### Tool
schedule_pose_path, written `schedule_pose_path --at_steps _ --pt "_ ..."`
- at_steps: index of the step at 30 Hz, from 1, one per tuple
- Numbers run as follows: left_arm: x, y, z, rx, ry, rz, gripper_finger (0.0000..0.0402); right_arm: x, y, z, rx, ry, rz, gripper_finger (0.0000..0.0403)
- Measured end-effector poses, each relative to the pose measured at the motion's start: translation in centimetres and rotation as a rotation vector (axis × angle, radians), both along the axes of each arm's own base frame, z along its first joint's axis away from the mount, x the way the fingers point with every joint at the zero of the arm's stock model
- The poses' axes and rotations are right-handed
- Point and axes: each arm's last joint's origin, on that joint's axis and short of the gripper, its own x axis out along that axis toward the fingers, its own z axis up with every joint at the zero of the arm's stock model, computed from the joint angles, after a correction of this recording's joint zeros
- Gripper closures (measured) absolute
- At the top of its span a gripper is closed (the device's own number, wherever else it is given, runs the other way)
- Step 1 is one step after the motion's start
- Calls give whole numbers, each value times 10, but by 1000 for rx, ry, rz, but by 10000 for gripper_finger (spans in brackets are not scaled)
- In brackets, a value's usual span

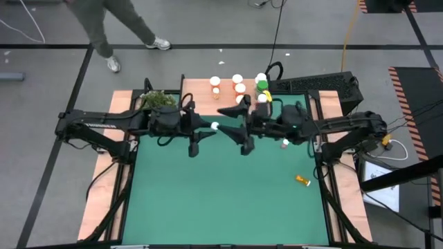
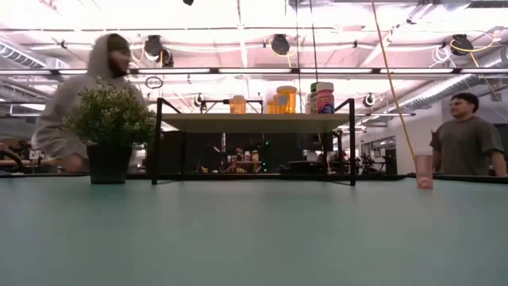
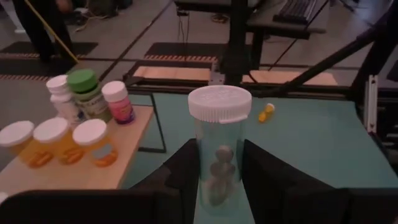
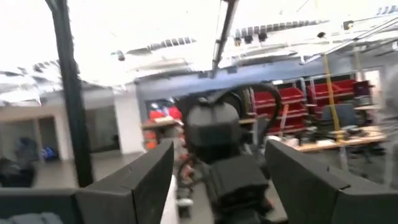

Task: Pick and place medicine bottles onto shelf by color
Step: Put the small blue medicine bottle on the shelf

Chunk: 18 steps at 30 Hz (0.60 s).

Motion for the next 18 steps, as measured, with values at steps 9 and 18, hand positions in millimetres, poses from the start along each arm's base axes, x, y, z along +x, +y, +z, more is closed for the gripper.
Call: schedule_pose_path --at_steps 9,18 --pt "1 7 4 -20 -45 68 293 49 -33 4 20 91 30 140" --pt "-2 20 7 -105 -75 150 293 49 -40 -8 -59 329 -8 140"
